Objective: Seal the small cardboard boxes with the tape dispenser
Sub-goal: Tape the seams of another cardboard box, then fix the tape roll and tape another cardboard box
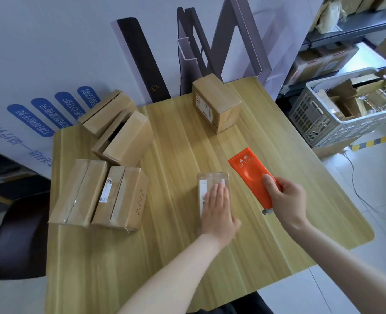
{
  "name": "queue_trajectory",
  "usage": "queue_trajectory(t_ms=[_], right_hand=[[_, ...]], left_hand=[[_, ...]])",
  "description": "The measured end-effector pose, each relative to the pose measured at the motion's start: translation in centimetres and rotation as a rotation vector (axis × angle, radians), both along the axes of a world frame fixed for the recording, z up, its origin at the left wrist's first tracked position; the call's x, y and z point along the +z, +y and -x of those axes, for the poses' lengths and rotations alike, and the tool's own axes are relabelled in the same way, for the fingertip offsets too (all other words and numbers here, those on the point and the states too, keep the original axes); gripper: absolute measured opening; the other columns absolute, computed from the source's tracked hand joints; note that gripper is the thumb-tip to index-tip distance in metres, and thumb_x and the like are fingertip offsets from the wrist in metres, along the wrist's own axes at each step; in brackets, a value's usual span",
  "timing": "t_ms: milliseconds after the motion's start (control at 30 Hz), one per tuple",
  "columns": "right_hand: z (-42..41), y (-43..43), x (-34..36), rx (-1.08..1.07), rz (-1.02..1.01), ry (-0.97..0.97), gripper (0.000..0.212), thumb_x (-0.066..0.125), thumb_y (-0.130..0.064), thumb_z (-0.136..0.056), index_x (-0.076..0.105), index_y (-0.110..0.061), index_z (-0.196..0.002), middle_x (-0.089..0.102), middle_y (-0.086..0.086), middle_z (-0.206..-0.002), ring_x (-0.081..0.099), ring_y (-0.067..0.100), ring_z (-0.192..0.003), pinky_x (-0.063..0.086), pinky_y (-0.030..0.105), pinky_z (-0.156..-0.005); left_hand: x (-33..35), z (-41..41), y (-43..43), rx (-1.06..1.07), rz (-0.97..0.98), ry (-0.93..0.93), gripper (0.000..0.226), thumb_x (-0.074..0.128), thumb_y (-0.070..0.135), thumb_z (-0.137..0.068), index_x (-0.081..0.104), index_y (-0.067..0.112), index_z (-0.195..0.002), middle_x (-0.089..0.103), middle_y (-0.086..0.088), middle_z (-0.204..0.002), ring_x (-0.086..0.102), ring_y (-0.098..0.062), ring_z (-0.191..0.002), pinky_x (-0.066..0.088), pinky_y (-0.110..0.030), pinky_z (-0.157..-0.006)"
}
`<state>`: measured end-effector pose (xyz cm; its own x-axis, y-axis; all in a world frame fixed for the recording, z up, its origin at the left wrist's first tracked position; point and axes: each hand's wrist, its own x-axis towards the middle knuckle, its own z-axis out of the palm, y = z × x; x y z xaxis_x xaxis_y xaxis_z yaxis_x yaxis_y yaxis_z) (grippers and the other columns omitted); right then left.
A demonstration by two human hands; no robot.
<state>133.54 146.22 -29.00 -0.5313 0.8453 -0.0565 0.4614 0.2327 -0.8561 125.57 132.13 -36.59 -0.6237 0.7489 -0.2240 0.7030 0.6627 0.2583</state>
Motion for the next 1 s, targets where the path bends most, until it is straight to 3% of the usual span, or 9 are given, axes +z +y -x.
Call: queue_trajectory(t_ms=[67,167,333,500,633,767,867,1000], right_hand=[[-0.1,-0.1,-0.1,0.016,0.041,0.016,0.040,0.060,-0.035,-0.094,0.061,-0.012,-0.061,0.058,-0.003,-0.042,0.058,0.017,-0.030,0.035,0.018,-0.034],[0.1,-0.3,-0.2,0.030,0.075,0.017,0.040,0.060,-0.037,-0.095,0.061,-0.013,-0.062,0.061,0.000,-0.044,0.060,0.021,-0.031,0.039,0.021,-0.035],[1.2,-1.0,-0.6,0.076,0.099,-0.002,0.040,0.060,-0.040,-0.094,0.064,-0.012,-0.065,0.060,0.005,-0.043,0.060,0.021,-0.031,0.045,0.032,-0.043],[2.8,-0.9,-0.6,0.105,0.112,0.007,0.038,0.060,-0.039,-0.094,0.064,-0.017,-0.064,0.062,0.003,-0.046,0.060,0.022,-0.031,0.044,0.030,-0.039],[3.7,0.5,-0.3,0.115,0.113,0.025,0.037,0.060,-0.041,-0.094,0.065,-0.016,-0.066,0.061,0.002,-0.045,0.060,0.022,-0.031,0.044,0.027,-0.039],[5.2,3.8,0.4,0.121,0.096,0.019,0.036,0.059,-0.041,-0.094,0.067,-0.016,-0.069,0.062,0.002,-0.044,0.060,0.021,-0.032,0.047,0.028,-0.042],[6.9,6.8,1.1,0.101,0.074,0.043,0.040,0.058,-0.043,-0.094,0.065,-0.014,-0.067,0.060,0.004,-0.042,0.060,0.021,-0.032,0.044,0.024,-0.039],[9.0,10.5,1.6,0.080,0.063,0.089,0.038,0.059,-0.042,-0.093,0.065,-0.014,-0.068,0.061,0.002,-0.045,0.060,0.022,-0.032,0.041,0.021,-0.035]], left_hand=[[-0.5,2.1,-2.1,0.019,0.064,0.083,0.086,0.030,0.035,-0.081,-0.010,0.005,-0.151,-0.020,-0.007,-0.159,-0.027,-0.020,-0.142,-0.021,-0.037,-0.113],[-0.6,6.4,-6.0,0.128,0.157,0.141,0.084,0.033,0.039,-0.092,-0.024,0.006,-0.146,-0.028,-0.010,-0.155,-0.032,-0.022,-0.140,-0.017,-0.039,-0.115],[0.6,10.7,-12.0,0.132,0.228,0.087,0.080,0.032,0.032,-0.093,-0.025,0.008,-0.145,-0.034,-0.008,-0.152,-0.034,-0.020,-0.138,-0.017,-0.038,-0.116],[0.8,10.4,-12.0,0.163,0.183,0.058,0.079,0.032,0.026,-0.094,-0.027,0.013,-0.144,-0.037,-0.002,-0.150,-0.037,-0.016,-0.136,-0.019,-0.036,-0.115],[0.8,10.4,-9.5,0.277,0.059,0.057,0.081,0.039,0.025,-0.094,-0.021,0.019,-0.147,-0.032,0.004,-0.152,-0.036,-0.011,-0.136,-0.018,-0.036,-0.115],[1.7,12.4,-3.2,0.160,-0.041,0.059,0.076,0.041,0.026,-0.097,-0.011,0.020,-0.151,-0.025,0.006,-0.156,-0.029,-0.009,-0.140,-0.015,-0.034,-0.115],[2.9,15.1,3.3,0.118,-0.087,0.036,0.069,0.039,0.029,-0.099,-0.004,0.019,-0.153,-0.016,0.006,-0.159,-0.017,-0.009,-0.144,-0.005,-0.033,-0.118],[4.6,18.6,12.1,0.146,-0.119,-0.101,0.057,0.035,0.030,-0.101,0.015,0.016,-0.153,0.007,0.005,-0.161,0.002,-0.011,-0.147,0.020,-0.034,-0.117]])
